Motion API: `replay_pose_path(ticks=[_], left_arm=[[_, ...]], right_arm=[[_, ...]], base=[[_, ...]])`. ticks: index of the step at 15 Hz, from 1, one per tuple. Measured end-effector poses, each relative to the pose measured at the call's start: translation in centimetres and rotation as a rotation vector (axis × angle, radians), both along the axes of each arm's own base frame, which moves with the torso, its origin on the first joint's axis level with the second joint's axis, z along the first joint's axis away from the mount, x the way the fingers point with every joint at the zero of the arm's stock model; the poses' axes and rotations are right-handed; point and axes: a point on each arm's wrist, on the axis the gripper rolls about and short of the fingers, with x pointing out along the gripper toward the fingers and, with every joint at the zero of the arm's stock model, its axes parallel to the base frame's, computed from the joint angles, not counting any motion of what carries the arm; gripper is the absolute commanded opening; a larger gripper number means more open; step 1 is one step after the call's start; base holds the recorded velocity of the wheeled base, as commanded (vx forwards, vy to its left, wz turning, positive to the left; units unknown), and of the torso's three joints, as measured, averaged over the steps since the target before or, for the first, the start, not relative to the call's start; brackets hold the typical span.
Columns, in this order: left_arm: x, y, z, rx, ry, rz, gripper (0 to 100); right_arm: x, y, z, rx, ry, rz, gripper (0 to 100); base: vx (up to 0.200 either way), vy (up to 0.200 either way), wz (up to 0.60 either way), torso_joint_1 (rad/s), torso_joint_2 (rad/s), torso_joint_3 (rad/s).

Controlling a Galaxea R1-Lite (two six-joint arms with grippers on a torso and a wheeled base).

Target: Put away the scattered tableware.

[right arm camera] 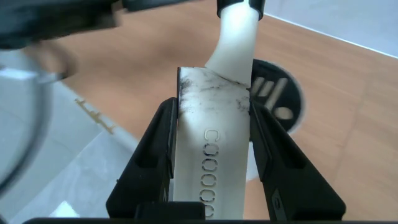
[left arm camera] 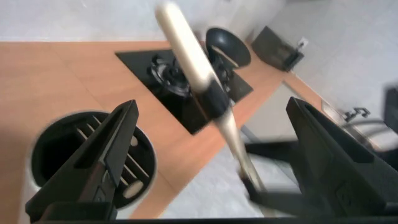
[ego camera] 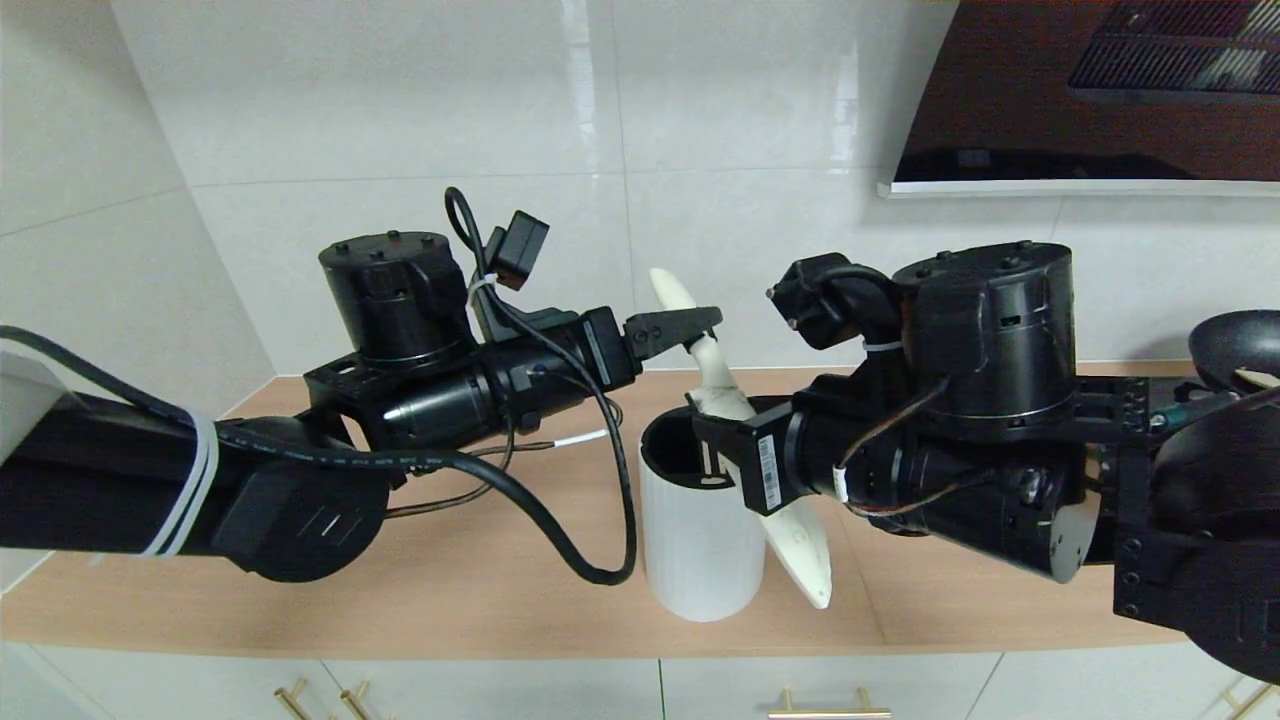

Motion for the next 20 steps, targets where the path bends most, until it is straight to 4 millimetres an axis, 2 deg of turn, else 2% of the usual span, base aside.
replay_pose_path(ticks=[5, 14, 15, 20], left_arm=[[-0.06, -0.38, -0.3, -0.007, -0.013, -0.011, 100], [-0.15, -0.71, -0.44, -0.007, -0.012, -0.02, 100], [-0.16, -0.74, -0.42, -0.007, -0.012, -0.021, 0], [-0.12, -0.85, -0.37, -0.011, -0.019, -0.028, 0]], right_arm=[[-0.71, 0.91, -0.49, 0.002, 0.017, 0.03, 0], [-0.74, 1.08, -0.6, 0.01, 0.021, 0.033, 0], [-0.72, 1.07, -0.67, 0.008, 0.022, 0.032, 0], [-0.64, 1.1, -0.64, 0.015, 0.016, 0.029, 0]], base=[[0.0, 0.0, 0.0, 0.0, 0.0, 0.0], [0.0, 0.0, 0.0, 0.0, 0.0, 0.0], [0.0, 0.0, 0.0, 0.0, 0.0, 0.0], [0.0, 0.0, 0.0, 0.0, 0.0, 0.0]])
